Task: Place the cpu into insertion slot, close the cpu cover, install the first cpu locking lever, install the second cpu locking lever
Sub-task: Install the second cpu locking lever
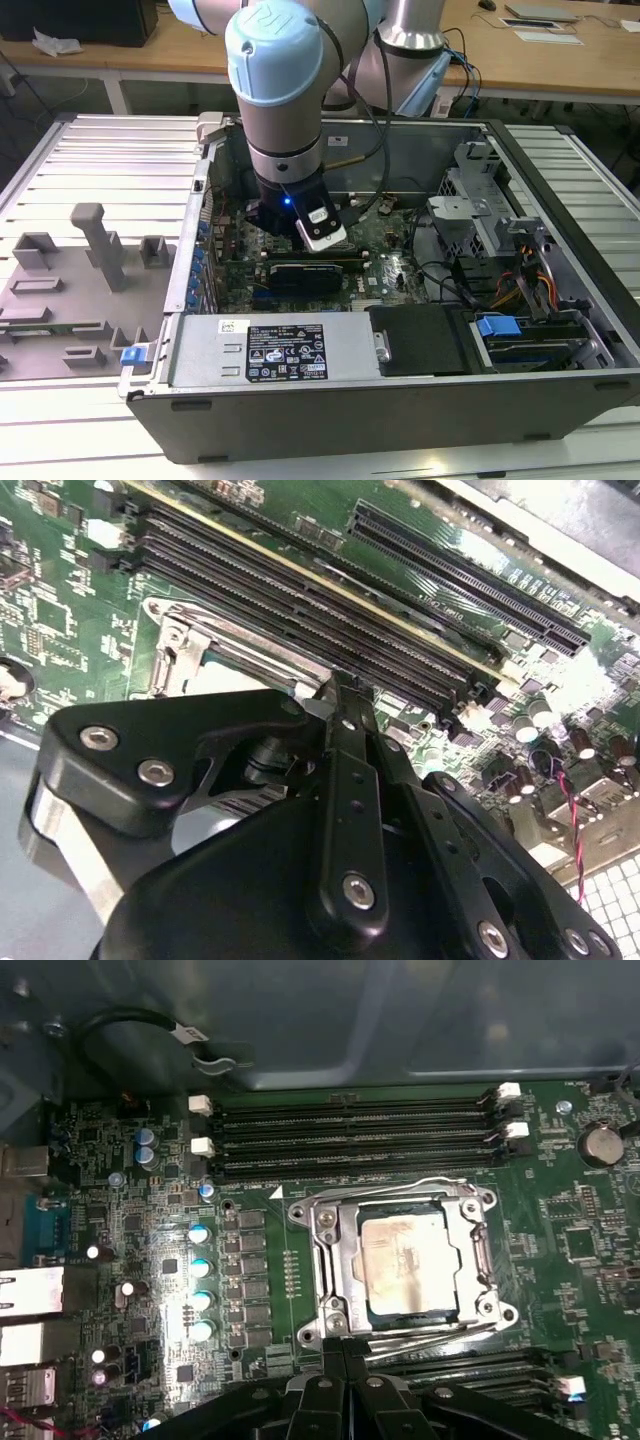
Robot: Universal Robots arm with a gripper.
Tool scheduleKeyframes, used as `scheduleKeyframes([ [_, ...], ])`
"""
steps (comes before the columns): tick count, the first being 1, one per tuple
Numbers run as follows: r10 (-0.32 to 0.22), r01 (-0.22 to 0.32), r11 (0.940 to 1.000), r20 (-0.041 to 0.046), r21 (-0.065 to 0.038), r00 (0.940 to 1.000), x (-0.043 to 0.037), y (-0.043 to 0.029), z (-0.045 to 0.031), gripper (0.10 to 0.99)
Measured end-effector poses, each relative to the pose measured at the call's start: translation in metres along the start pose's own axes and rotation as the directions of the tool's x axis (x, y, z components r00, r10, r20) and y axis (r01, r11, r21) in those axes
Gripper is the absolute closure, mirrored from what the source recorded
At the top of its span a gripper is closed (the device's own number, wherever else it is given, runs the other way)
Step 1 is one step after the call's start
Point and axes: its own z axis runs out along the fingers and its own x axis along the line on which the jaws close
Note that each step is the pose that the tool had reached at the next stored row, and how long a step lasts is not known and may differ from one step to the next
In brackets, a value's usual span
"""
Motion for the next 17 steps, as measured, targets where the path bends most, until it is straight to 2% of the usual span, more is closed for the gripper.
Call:
scheduleKeyframes([
  [3, 0.001, -0.001, 1.0, -0.0008, -0.009, 1.0, 0.0034, -0.0011, 0.0032, 0.98],
  [5, 0.003, -0.003, 0.9997, -0.0019, -0.025, 1.0, 0.0038, -0.0014, 0.0047, 0.98],
  [7, 0.003, -0.003, 0.9995, -0.0023, -0.031, 1.0, 0.0041, -0.0015, 0.0056, 0.98],
  [17, 0.003, -0.003, 0.9995, -0.0024, -0.031, 1.0, 0.0081, -0.0018, 0.0094, 0.98],
])
